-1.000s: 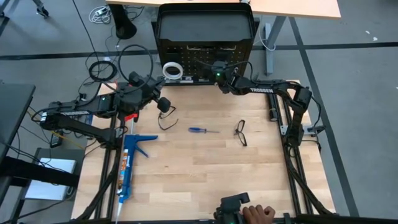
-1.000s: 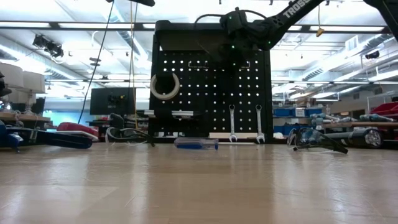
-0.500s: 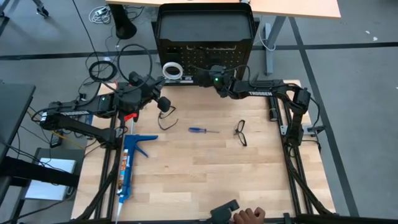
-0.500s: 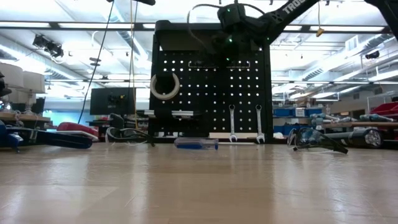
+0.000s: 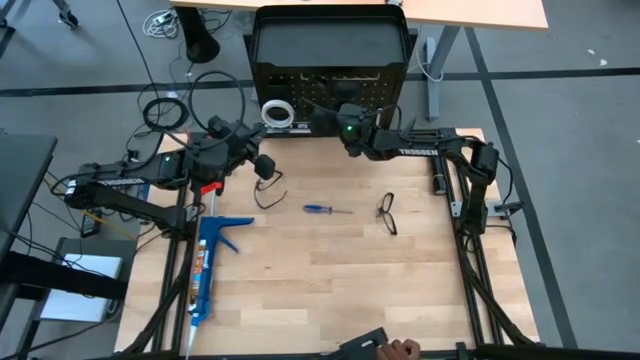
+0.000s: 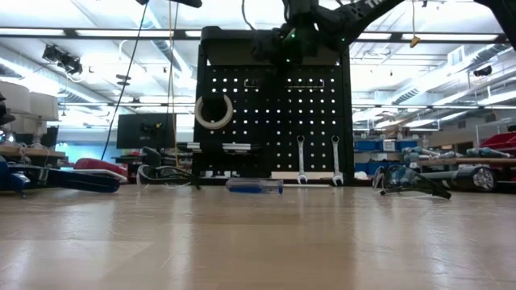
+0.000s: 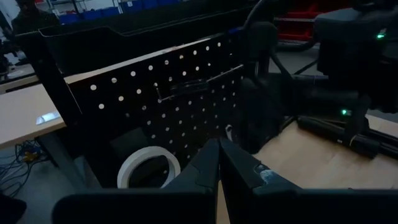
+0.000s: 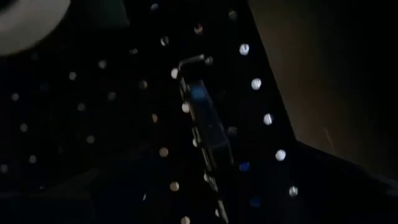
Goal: Hang tools onto peg board
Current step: Remove the black black utility knife blade dispenser from the black pegboard
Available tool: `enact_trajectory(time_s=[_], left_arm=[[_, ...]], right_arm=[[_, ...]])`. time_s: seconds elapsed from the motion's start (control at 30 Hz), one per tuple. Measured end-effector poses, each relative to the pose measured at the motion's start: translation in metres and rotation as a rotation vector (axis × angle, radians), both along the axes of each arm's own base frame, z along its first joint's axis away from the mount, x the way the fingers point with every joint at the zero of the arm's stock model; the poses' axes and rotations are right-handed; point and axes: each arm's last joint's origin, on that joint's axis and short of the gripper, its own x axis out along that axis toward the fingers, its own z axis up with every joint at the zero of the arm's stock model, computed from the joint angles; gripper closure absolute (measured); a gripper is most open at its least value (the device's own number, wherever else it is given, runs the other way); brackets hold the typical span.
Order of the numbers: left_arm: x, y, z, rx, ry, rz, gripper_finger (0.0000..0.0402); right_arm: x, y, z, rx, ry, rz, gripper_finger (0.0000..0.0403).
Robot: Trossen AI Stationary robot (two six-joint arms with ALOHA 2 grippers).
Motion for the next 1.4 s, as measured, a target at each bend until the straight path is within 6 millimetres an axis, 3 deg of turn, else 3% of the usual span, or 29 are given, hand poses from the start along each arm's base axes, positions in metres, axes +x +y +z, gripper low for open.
enact_trajectory(time_s=[0.27,0.77,1.4], left_arm=[[0.0,0.0,0.0,0.0,0.0,0.0,0.0383],[0.0,0.0,0.0,0.001,0.0,0.0,0.0383],[0.0,0.0,0.0,-0.003,-0.005,0.001,0.0383]], right_arm=[[-0.003,-0.005,-0.003,0.056,-0.078,-0.029,0.0028],[-0.016,-0.033,-0.01,0.13,-0.081,0.003,0.0028],[-0.01,-0.026,-0.013,0.185,-0.093,0.108,0.0028]])
